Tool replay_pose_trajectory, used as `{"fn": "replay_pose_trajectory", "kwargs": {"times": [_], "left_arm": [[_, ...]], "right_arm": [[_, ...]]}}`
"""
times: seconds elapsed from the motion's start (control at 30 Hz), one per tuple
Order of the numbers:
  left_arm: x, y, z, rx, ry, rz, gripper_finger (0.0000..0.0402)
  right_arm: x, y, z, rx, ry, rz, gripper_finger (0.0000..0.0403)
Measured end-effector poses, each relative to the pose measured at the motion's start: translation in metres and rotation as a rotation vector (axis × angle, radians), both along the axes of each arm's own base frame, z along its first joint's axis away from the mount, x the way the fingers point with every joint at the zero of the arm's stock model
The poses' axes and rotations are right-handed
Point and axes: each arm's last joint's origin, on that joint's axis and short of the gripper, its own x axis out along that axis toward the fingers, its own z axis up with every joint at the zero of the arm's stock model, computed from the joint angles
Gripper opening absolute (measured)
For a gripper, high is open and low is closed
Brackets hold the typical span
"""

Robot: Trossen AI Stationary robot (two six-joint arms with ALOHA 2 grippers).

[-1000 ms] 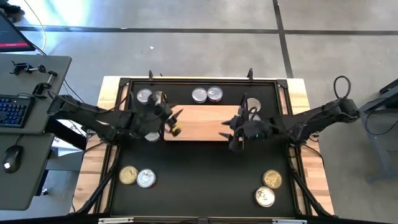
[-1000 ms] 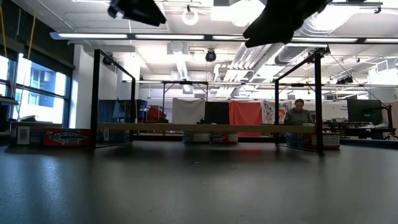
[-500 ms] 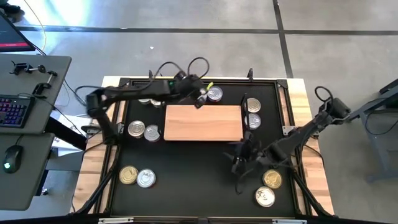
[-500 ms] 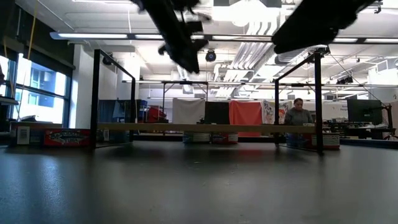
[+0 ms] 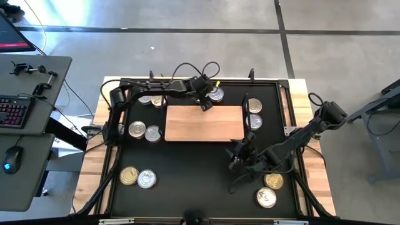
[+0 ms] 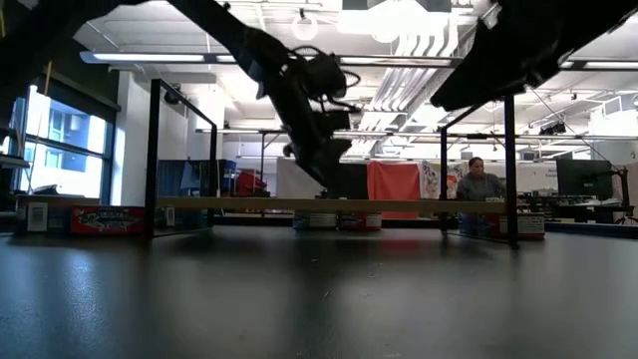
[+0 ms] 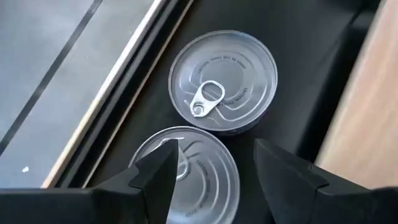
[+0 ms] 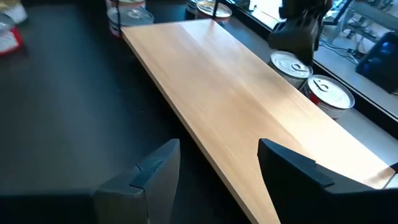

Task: Stack canned seafood by type on shelf
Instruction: Put the green tuna can on the shelf

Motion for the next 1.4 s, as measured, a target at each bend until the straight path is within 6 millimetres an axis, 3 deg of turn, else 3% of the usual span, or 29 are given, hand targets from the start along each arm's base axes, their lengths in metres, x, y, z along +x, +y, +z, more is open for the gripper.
{"fn": "replay_pose_trajectory", "kwargs": {"times": [0.33, 0.77, 1.07, 1.4], "left_arm": [[0.006, 0.009, -0.037, -0.018, 0.031, 0.064, 0.0179], [-0.011, 0.020, -0.039, 0.040, 0.199, 0.105, 0.0111], [-0.014, 0.021, -0.039, 0.037, 0.248, 0.054, 0.0011], [-0.016, 0.004, -0.034, 0.034, 0.332, 0.004, 0.0001]], "right_arm": [[0.008, -0.008, -0.008, 0.009, 0.041, -0.015, 0.0211], [0.011, -0.008, -0.006, 0.033, 0.008, -0.020, 0.0211], [0.012, -0.007, -0.005, 0.043, -0.009, -0.020, 0.0211], [0.012, -0.008, -0.005, 0.043, -0.009, -0.020, 0.0211]]}}
